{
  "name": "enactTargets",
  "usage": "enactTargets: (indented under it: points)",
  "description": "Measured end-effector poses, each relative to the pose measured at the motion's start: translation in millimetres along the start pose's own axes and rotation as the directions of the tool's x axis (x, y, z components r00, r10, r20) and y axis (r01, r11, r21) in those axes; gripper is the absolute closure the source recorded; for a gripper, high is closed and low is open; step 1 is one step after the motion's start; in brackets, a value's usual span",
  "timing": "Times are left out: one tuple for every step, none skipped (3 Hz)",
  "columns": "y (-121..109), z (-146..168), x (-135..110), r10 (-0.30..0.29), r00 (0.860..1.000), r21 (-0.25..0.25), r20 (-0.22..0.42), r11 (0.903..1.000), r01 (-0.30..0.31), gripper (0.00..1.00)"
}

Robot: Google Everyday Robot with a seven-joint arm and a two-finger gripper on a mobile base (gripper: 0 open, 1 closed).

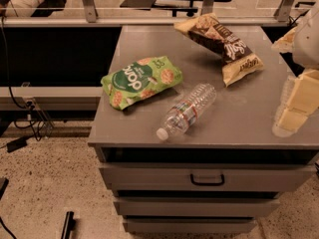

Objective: Pick water bottle

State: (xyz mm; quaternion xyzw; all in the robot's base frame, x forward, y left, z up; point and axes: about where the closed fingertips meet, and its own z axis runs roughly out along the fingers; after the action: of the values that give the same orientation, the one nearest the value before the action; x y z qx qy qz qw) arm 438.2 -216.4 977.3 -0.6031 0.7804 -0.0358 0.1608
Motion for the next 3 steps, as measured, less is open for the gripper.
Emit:
enactTargets:
  points:
    - [0.0,0.0,0.0,0.0,1.0,0.0,0.0,1.0,0.0,0.0]
    - [-2.5,3.0,-2.0,-0.012,1.0,0.002,0.006,0.9999,0.012,0.0]
    - [-6.7,17.2,-10.4,-0.085,0.996,-0.008,0.008,0.9964,0.085,0.0]
